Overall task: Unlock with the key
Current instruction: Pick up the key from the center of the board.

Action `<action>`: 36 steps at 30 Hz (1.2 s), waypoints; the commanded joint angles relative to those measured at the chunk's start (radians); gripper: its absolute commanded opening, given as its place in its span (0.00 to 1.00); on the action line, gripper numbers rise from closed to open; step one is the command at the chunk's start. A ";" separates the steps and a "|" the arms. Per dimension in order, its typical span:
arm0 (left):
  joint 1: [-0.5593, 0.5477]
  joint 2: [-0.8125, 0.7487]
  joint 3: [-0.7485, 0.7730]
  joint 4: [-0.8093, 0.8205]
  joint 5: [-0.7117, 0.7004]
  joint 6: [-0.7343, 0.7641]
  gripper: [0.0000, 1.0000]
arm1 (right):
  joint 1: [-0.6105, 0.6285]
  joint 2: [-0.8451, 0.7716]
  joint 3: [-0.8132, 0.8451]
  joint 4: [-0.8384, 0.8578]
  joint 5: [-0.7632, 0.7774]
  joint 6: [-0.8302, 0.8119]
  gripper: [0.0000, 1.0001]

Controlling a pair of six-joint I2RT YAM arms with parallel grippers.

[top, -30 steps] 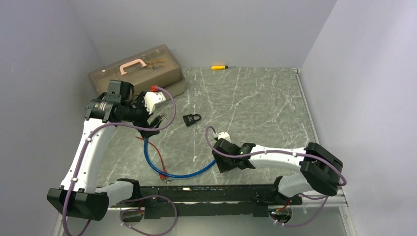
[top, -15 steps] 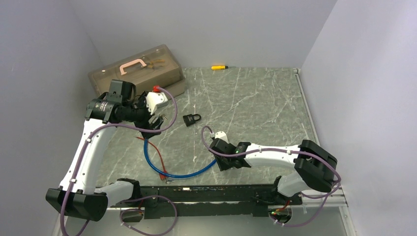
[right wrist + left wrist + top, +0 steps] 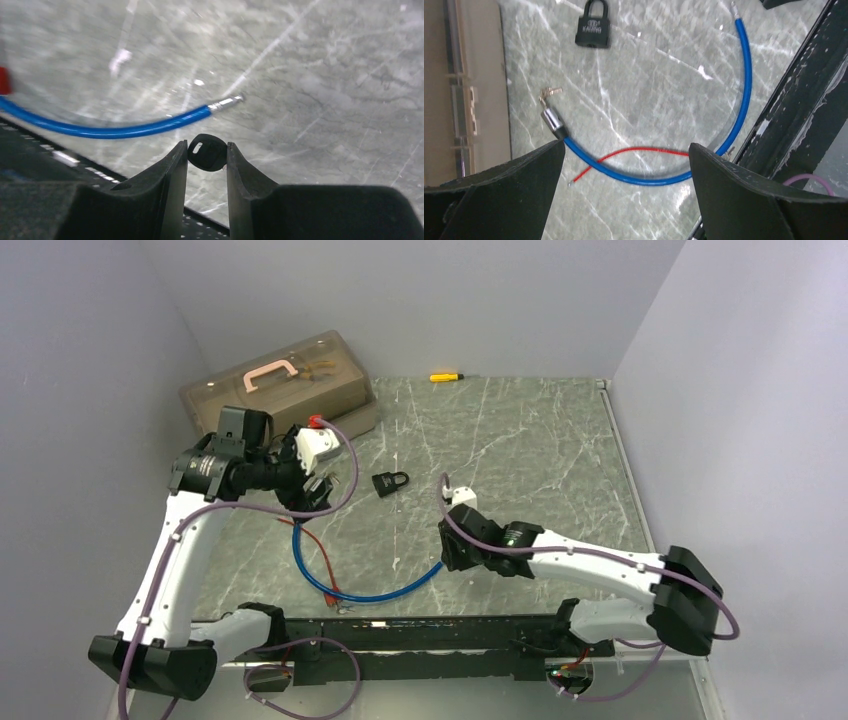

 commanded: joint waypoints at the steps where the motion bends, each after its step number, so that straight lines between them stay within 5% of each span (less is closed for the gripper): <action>1: -0.006 -0.113 -0.078 0.159 0.174 -0.024 0.99 | -0.004 -0.117 0.101 0.055 -0.029 0.002 0.12; 8: -0.104 -0.302 -0.178 0.452 0.218 -0.118 0.99 | -0.022 -0.176 0.285 0.268 -0.109 0.062 0.14; 12: -0.203 -0.414 -0.279 0.712 0.070 -0.265 0.99 | -0.024 -0.170 0.349 0.460 -0.130 0.112 0.15; 19: -0.333 -0.476 -0.372 0.897 -0.078 -0.327 0.99 | -0.023 -0.174 0.365 0.687 -0.122 0.192 0.14; 29: -0.536 -0.420 -0.397 1.102 -0.364 -0.257 0.99 | -0.001 -0.142 0.318 0.998 -0.111 0.257 0.13; 36: -0.572 -0.362 -0.356 1.157 -0.391 -0.255 0.99 | 0.044 -0.103 0.310 1.114 -0.088 0.250 0.11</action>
